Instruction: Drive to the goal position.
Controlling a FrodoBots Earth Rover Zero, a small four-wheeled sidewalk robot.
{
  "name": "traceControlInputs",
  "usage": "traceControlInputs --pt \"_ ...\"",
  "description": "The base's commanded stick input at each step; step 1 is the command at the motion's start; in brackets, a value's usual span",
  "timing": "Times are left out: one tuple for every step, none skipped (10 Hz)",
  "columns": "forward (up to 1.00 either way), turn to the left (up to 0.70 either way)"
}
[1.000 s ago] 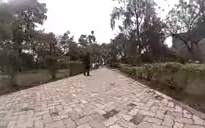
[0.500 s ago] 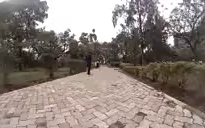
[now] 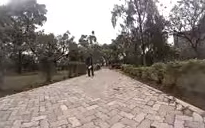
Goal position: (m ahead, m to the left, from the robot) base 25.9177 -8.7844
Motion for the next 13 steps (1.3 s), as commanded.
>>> traceControlInputs --pt "0.70 0.00" --pt "0.70 0.00" --pt "0.70 0.00" --pt "0.70 0.00" --pt "0.70 0.00" --pt "0.70 0.00" --pt "0.70 -0.35" --pt "0.70 -0.35" --pt "0.70 -0.25" --pt "0.70 -0.06" --pt "0.70 0.00" --pt "0.70 0.00" --pt "0.70 0.00"
